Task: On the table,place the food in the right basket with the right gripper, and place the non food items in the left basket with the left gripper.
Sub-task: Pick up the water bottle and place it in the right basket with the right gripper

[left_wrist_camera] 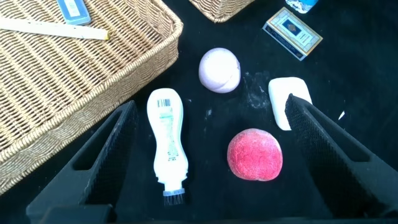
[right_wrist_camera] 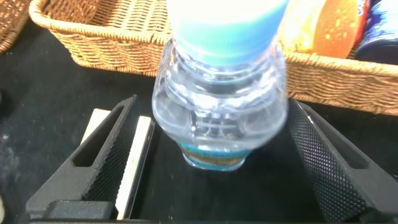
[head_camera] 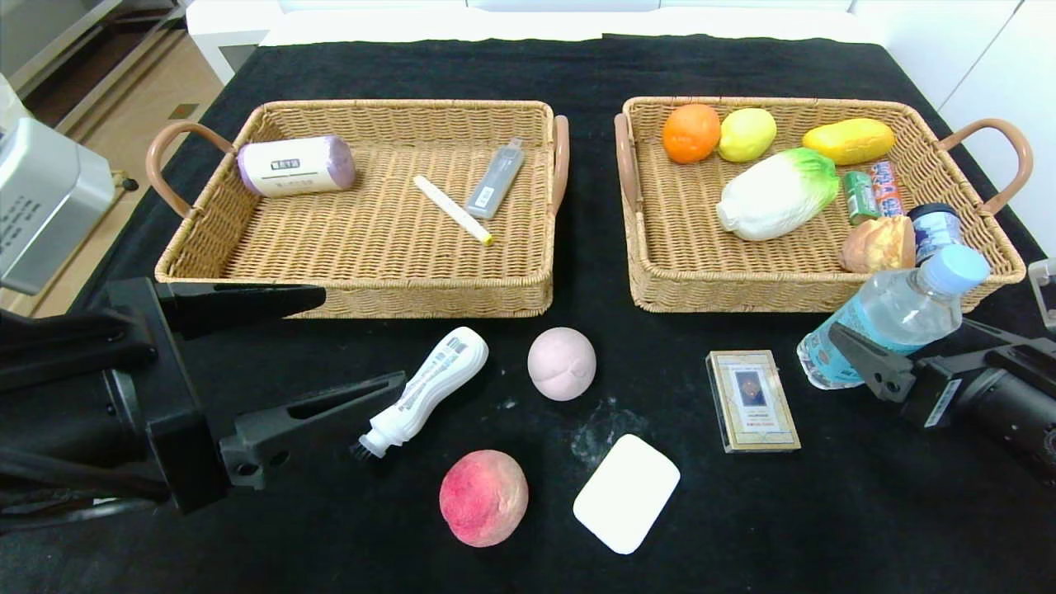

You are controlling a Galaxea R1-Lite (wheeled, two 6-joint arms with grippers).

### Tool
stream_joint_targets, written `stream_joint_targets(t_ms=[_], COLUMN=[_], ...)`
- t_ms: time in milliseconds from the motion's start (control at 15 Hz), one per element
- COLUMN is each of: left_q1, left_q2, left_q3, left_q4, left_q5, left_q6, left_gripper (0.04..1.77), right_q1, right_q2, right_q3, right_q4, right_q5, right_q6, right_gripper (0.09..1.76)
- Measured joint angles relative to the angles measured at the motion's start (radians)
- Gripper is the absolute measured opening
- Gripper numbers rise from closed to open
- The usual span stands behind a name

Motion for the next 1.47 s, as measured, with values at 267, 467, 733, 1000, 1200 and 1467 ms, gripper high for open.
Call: stream_joint_targets(t_ms=[267, 467, 733, 1000, 1200, 1467], left_q1=[0.0, 0.0, 0.001, 0.001, 0.001, 0.001], left_q2=[-0.003, -0.004, -0.006, -0.008, -0.01, -0.012], left_q3=[0.0, 0.0, 0.0, 0.0, 0.0, 0.0], left_q4=[0.0, 0.0, -0.001, 0.0, -0.001, 0.0], left_q5=[0.0, 0.0, 0.0, 0.001, 0.0, 0.0], left_q6=[0.0, 0.0, 0.0, 0.0, 0.0, 0.0], left_gripper=[1.72, 1.72, 1.72, 1.72, 1.72, 1.72], right_q1=[0.001, 0.002, 0.002, 0.002, 0.002, 0.002], right_q2=[0.017, 0.025, 0.04, 0.05, 0.052, 0.05], right_q3=[-0.044, -0.073, -0.086, -0.095, -0.095, -0.095], right_q4=[-0.001, 0.001, 0.0, 0.0, 0.0, 0.0], right_q5=[-0.011, -0.017, -0.017, -0.017, -0.016, -0.015], right_q6=[0.001, 0.001, 0.003, 0.006, 0.006, 0.005], right_gripper=[1.71, 1.71, 1.71, 1.33, 1.08, 1.08])
